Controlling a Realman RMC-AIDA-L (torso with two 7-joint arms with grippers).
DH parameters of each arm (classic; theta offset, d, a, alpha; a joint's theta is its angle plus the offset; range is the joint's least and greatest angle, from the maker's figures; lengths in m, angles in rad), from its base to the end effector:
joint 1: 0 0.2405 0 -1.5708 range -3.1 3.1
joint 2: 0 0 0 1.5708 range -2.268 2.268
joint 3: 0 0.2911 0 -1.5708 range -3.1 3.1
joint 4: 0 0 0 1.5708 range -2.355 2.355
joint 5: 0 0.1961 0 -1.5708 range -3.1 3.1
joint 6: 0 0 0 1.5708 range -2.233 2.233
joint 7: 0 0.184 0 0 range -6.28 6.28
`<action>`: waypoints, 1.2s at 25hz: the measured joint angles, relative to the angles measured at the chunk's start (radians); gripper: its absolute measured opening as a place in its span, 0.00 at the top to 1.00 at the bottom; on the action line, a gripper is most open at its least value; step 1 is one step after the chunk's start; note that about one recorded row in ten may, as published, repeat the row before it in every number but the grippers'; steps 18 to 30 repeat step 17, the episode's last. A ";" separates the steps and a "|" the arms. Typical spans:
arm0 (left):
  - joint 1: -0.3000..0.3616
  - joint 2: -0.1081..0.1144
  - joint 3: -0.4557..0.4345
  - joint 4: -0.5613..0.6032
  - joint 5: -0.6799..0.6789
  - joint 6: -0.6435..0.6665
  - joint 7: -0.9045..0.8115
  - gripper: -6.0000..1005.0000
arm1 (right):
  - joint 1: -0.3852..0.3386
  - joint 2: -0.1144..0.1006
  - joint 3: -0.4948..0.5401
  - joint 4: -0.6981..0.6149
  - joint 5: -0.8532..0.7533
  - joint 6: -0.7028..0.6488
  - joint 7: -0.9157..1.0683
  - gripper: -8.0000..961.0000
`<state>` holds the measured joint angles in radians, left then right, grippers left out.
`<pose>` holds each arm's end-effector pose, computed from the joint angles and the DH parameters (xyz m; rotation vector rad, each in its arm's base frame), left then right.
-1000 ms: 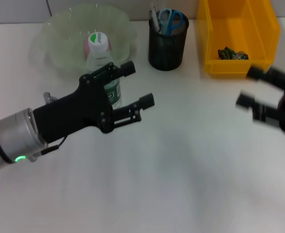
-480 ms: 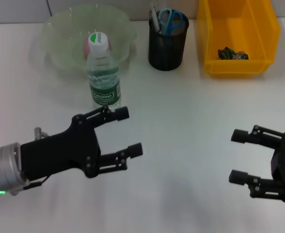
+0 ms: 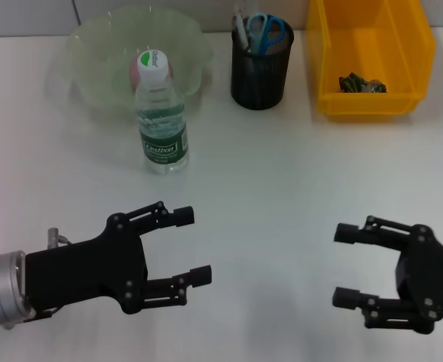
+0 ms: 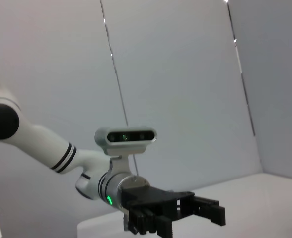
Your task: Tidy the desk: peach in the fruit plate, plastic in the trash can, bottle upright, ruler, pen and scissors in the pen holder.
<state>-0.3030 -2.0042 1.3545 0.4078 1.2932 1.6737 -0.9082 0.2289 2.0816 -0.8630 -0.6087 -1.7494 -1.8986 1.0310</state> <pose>-0.2717 0.2436 -0.0751 -2.7608 -0.3582 -1.0954 0.2777 0.2204 -0.0490 -2.7662 0.3660 1.1110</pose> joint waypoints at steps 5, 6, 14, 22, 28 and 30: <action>0.008 -0.007 0.000 -0.002 0.001 -0.002 0.003 0.17 | 0.013 0.000 -0.036 0.010 -0.001 0.035 -0.001 0.18; 0.011 -0.007 0.000 -0.002 0.002 -0.002 0.003 0.17 | 0.022 0.000 -0.038 0.020 -0.001 0.039 -0.001 0.18; 0.024 -0.015 0.001 -0.004 0.020 -0.006 0.003 0.17 | 0.038 0.000 -0.038 0.044 -0.001 0.044 -0.001 0.18; 0.024 -0.016 0.000 -0.004 0.024 -0.006 0.003 0.17 | 0.041 0.000 -0.039 0.044 -0.001 0.045 -0.001 0.18; 0.024 -0.016 0.000 -0.004 0.024 -0.006 0.003 0.17 | 0.041 0.000 -0.039 0.044 -0.001 0.045 -0.001 0.18; 0.024 -0.016 0.000 -0.004 0.024 -0.006 0.003 0.17 | 0.041 0.000 -0.039 0.044 -0.001 0.045 -0.001 0.18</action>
